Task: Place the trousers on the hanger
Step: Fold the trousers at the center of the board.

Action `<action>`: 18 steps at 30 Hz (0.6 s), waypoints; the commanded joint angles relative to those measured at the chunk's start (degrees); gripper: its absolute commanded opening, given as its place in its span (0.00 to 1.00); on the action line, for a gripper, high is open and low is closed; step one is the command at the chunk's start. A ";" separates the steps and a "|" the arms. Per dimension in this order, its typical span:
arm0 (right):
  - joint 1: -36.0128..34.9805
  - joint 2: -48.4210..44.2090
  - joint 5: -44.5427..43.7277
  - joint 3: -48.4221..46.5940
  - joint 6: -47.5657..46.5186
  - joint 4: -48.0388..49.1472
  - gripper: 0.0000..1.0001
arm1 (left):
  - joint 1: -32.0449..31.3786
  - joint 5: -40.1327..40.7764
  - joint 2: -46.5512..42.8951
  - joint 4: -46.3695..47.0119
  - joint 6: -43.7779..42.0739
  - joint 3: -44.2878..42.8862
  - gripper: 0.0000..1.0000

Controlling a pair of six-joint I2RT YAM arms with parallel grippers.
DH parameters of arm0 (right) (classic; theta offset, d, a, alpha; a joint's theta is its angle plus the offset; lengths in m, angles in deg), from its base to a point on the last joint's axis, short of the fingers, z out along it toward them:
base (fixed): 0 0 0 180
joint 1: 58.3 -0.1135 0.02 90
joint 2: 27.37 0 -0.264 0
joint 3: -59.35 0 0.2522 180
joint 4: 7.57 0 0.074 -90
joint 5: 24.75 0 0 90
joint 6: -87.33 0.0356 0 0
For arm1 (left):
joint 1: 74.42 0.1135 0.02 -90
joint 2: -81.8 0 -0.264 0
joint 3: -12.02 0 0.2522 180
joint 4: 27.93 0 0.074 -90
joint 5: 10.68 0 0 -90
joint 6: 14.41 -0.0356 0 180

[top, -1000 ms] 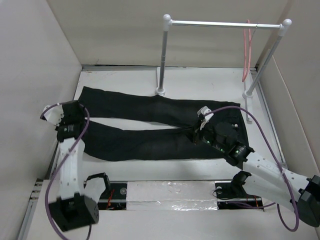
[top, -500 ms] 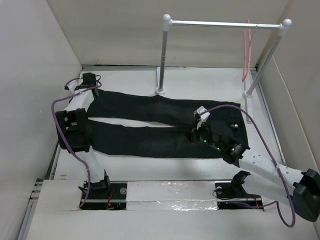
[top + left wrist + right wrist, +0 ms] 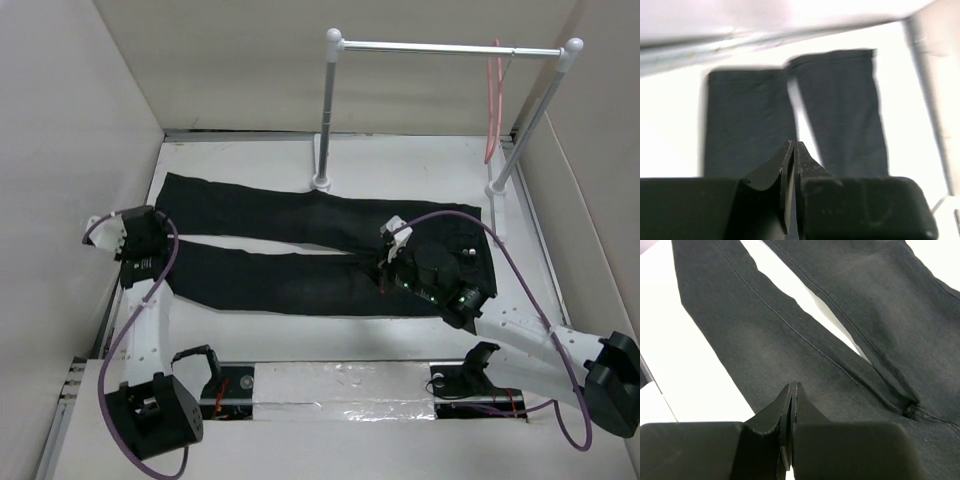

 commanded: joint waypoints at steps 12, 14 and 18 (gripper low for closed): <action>-1.50 -11.45 0.98 -0.45 -1.36 -5.21 0.12 | 17.74 -8.78 8.72 2.08 1.87 13.77 0.41; -1.50 -12.67 1.60 0.16 -1.27 -5.75 0.17 | 19.41 -10.17 10.83 2.96 1.87 14.03 0.41; -1.50 -14.61 0.02 2.27 -1.01 -6.71 0.22 | 20.04 -10.45 13.29 6.47 1.96 13.60 0.43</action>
